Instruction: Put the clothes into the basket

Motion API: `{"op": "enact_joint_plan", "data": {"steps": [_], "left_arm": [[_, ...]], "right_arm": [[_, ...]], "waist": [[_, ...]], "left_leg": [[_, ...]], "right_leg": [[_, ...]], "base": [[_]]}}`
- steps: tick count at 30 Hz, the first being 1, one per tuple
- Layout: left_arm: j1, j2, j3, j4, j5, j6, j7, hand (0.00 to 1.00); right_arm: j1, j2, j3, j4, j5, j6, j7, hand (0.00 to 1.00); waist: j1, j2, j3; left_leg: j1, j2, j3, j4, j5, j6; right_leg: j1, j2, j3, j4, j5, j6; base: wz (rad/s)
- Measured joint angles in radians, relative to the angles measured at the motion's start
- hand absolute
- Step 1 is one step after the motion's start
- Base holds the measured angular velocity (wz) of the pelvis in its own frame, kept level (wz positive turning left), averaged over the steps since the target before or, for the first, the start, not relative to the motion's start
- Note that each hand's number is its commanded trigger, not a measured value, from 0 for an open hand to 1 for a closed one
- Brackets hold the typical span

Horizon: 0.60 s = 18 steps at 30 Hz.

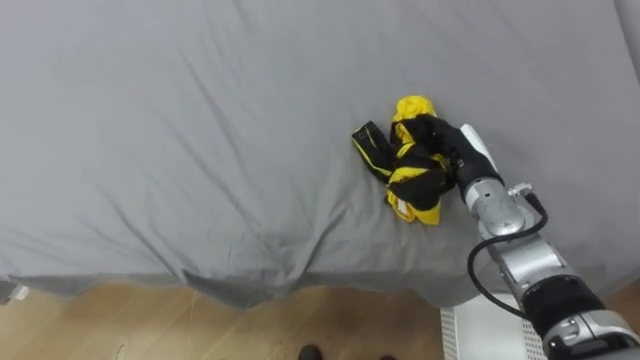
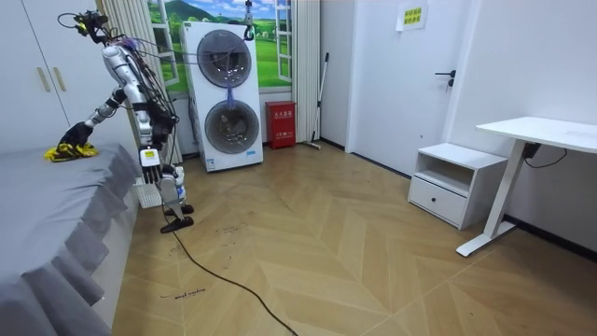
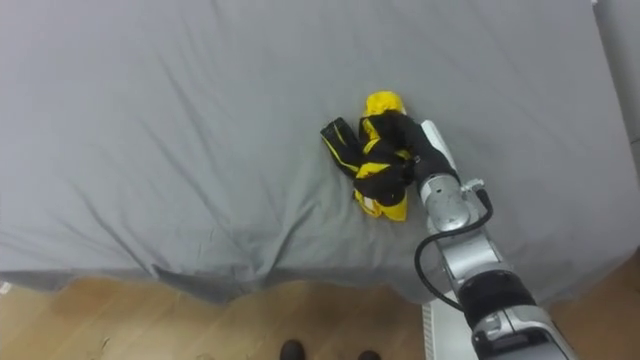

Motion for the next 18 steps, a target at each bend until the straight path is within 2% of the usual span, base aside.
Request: {"op": "enact_joint_plan", "data": {"steps": [18], "left_arm": [[0.0,0.004,0.001,0.006,0.001,0.002,-0.022,0.0]], "right_arm": [[0.026,0.0,0.004,0.001,-0.03,0.005,0.056,1.0]], "waist": [[-0.005,-0.003,-0.0056]], "left_leg": [[0.001,-0.002,0.001,0.006,0.004,0.004]], "right_leg": [[-0.002,-0.006,0.0,0.011,0.001,-0.001]], "base": [[0.0]]}}
